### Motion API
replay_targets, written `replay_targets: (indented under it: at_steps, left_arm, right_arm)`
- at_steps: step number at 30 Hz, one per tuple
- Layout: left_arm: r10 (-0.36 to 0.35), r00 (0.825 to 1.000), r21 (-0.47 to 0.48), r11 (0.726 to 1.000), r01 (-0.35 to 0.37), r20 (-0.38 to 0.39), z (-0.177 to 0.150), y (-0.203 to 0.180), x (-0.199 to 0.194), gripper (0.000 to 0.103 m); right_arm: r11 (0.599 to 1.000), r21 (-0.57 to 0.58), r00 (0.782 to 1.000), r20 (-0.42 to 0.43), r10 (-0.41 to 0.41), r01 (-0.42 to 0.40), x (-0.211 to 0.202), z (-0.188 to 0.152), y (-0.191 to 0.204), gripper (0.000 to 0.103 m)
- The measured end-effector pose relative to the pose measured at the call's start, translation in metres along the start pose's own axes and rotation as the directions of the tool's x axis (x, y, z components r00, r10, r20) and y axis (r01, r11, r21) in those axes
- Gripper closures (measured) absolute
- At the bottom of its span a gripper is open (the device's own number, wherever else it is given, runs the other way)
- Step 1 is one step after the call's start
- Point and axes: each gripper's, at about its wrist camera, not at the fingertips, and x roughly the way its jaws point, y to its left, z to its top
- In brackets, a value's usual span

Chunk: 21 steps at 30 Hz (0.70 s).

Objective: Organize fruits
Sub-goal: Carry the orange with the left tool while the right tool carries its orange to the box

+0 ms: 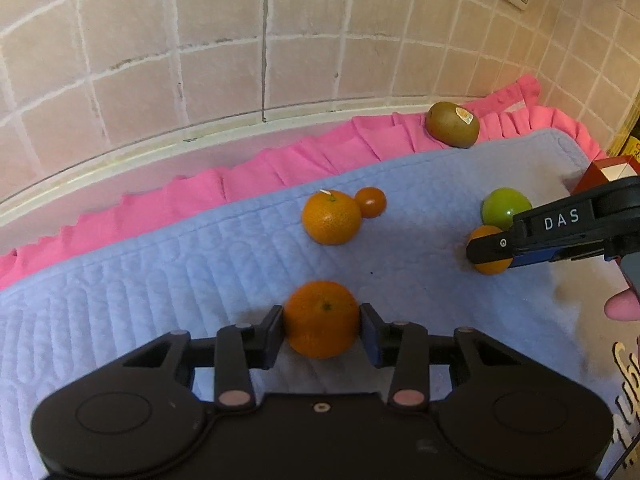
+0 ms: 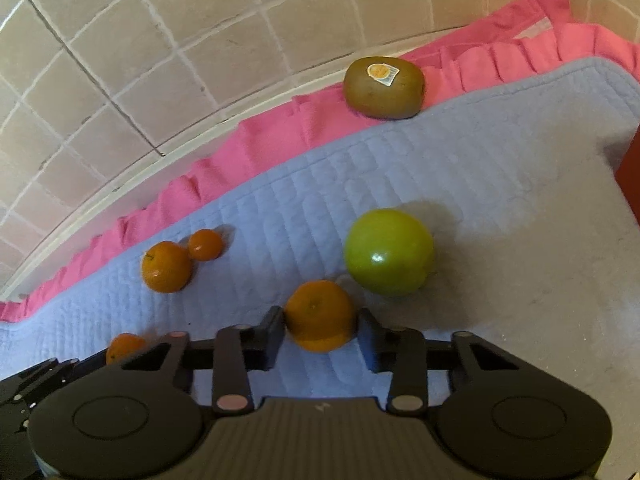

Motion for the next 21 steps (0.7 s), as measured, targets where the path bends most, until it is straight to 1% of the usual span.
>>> replay_targets:
  at_steps: [3,8,11,13,16,19,21]
  left_arm:
    - [0.024,1.000,0.010,1.000,-0.024,0.019,0.000,-0.003,-0.010,0.056]
    - [0.044,0.998,0.051,0.998,-0.047,0.054,0.002,-0.015,-0.037,0.056]
    - [0.088,0.992,0.075,0.993,-0.095,0.094,0.005,-0.029,-0.056,0.056]
    - [0.104,0.985,0.096,0.988,-0.118,0.135,0.006,-0.040,-0.071,0.056]
    - [0.103,0.978,0.112,0.986,-0.125,0.182,0.010,-0.057,-0.092,0.056]
    - [0.103,0.968,0.139,0.981,-0.137,0.229,0.015,-0.078,-0.109,0.056]
    - [0.077,0.963,0.152,0.981,-0.118,0.257,0.019,-0.091,-0.121,0.056]
  right_arm:
    - [1.000,0.009,1.000,-0.003,0.021,-0.021,-0.007,-0.003,-0.001,0.062]
    - [0.997,0.038,0.997,0.043,0.065,-0.066,-0.034,-0.008,-0.009,0.063]
    - [0.995,0.048,0.994,0.074,0.086,-0.090,-0.054,-0.011,-0.016,0.063]
    - [0.995,0.043,0.990,0.107,0.089,-0.094,-0.071,-0.014,-0.020,0.063]
    - [0.995,0.035,0.982,0.167,0.084,-0.091,-0.099,-0.018,-0.028,0.063]
    - [0.994,0.045,0.968,0.234,0.089,-0.103,-0.129,-0.023,-0.040,0.063]
    - [0.991,0.061,0.955,0.283,0.095,-0.117,-0.149,-0.027,-0.050,0.063]
